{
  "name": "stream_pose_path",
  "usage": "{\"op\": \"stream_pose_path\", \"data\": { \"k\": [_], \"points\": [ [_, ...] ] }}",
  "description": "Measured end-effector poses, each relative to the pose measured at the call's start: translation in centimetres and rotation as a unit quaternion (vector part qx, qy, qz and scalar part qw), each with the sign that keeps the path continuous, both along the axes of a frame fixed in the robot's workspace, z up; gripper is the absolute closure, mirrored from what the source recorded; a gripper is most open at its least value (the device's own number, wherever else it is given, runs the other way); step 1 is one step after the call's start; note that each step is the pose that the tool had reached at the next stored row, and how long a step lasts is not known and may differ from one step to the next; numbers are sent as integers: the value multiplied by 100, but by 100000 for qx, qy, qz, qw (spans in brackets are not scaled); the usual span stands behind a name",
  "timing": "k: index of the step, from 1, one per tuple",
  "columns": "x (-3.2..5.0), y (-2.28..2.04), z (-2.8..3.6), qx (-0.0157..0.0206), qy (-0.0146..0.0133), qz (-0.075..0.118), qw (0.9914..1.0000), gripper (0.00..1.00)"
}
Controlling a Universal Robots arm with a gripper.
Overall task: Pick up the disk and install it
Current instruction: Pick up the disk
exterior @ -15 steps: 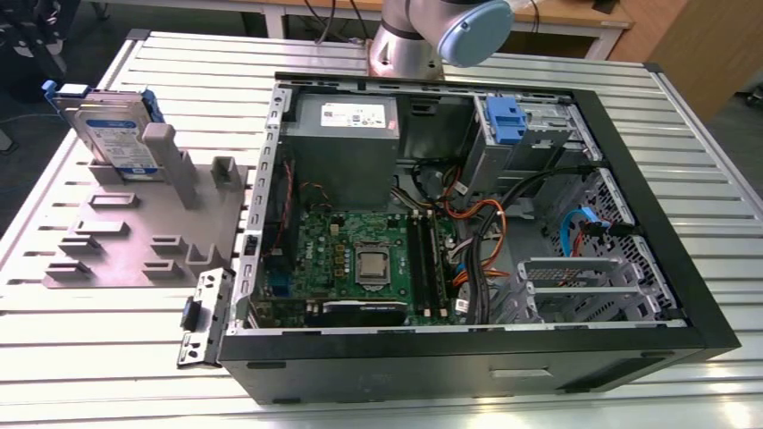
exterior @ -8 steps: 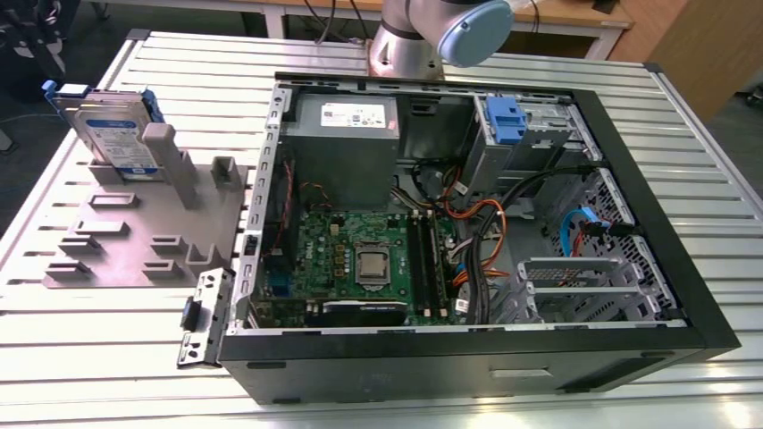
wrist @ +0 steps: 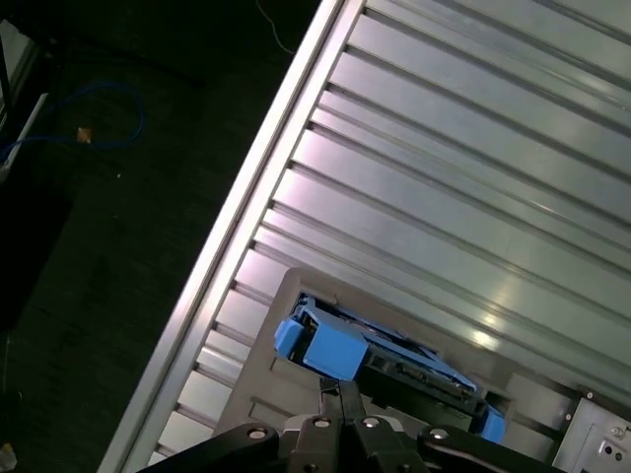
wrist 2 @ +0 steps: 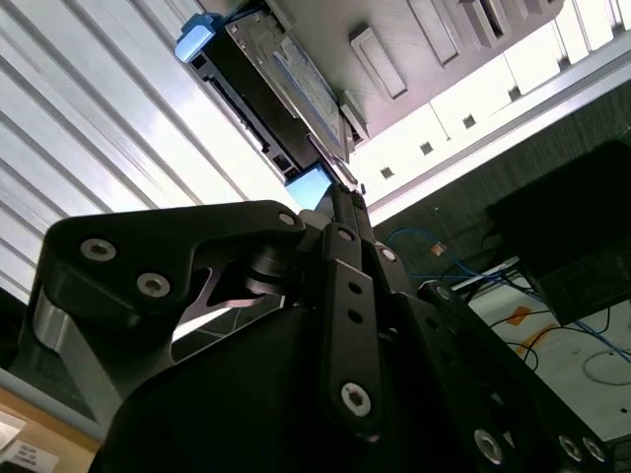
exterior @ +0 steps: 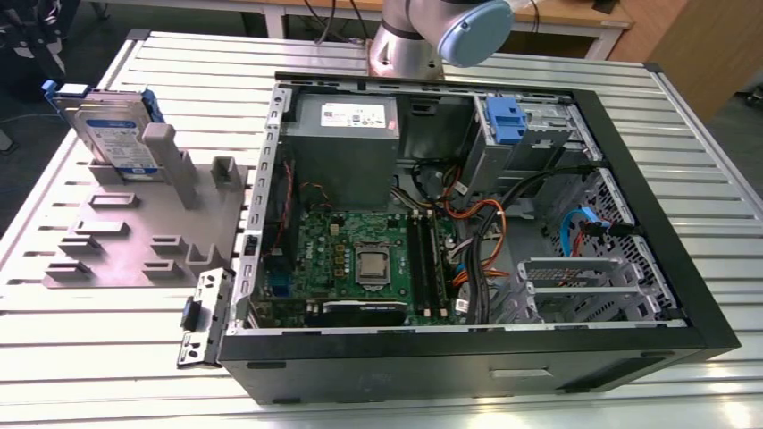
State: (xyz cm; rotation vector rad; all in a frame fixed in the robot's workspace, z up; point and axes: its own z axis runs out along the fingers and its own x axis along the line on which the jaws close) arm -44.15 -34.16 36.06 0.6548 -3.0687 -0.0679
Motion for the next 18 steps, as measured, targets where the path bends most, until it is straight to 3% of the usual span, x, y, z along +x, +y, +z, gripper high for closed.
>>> {"op": "stream_pose_path", "data": {
  "k": [13, 18],
  "points": [
    [0, 0, 0, -1, 1, 176, 100000, 89],
    [0, 0, 0, -1, 1, 1197, 99993, 89]
  ]
}}
